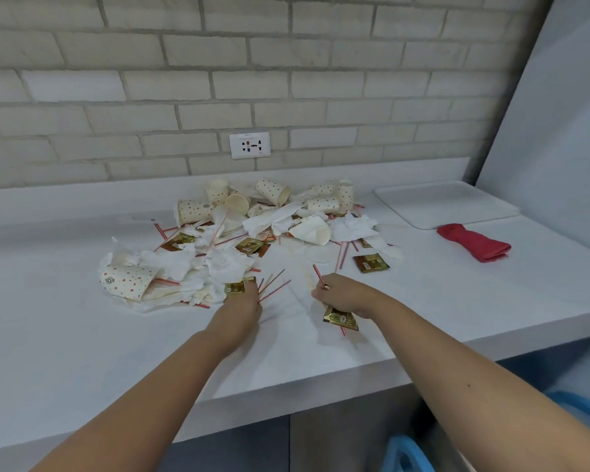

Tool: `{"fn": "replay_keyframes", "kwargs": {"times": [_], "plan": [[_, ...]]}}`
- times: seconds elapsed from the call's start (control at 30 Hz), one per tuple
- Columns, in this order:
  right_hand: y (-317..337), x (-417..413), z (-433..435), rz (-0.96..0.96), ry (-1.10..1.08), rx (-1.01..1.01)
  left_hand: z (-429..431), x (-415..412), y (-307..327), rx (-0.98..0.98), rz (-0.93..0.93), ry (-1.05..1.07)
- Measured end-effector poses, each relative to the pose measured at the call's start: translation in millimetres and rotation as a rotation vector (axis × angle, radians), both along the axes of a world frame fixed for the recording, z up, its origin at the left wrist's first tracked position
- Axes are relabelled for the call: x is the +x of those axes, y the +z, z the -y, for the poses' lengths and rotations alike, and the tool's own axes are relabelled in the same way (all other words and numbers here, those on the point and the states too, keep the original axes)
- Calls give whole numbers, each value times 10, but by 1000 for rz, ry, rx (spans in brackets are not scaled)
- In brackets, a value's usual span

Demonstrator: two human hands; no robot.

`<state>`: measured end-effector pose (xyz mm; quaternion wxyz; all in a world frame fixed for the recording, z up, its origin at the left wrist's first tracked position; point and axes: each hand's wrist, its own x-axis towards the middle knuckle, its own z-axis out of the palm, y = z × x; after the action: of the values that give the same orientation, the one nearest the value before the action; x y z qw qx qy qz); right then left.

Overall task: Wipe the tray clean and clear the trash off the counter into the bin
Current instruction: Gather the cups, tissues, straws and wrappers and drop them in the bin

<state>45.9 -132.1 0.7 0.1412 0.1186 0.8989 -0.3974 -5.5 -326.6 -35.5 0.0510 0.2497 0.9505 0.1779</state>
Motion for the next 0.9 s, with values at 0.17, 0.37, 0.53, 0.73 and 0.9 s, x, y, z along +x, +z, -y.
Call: {"fn": "replay_keyframes", "kwargs": {"times": [0.17, 0.37, 0.53, 0.73, 0.9], "plan": [[88, 397, -537, -62, -131, -101, -852, 267, 96, 282, 83, 9], [28, 1103, -1332, -233, -367, -185, -1975, 898, 73, 556, 402, -202], [-204, 1730, -1888, -262, -565, -184, -2699, 1428, -142, 562, 651, -383], [-671, 2470, -2295, -175, -796, -224, -3222, 1921, -574, 309, 914, -460], [-1280, 2914, -2483, 146, -894, -322, -3350, 2102, -1166, 36, 1144, -279]]}}
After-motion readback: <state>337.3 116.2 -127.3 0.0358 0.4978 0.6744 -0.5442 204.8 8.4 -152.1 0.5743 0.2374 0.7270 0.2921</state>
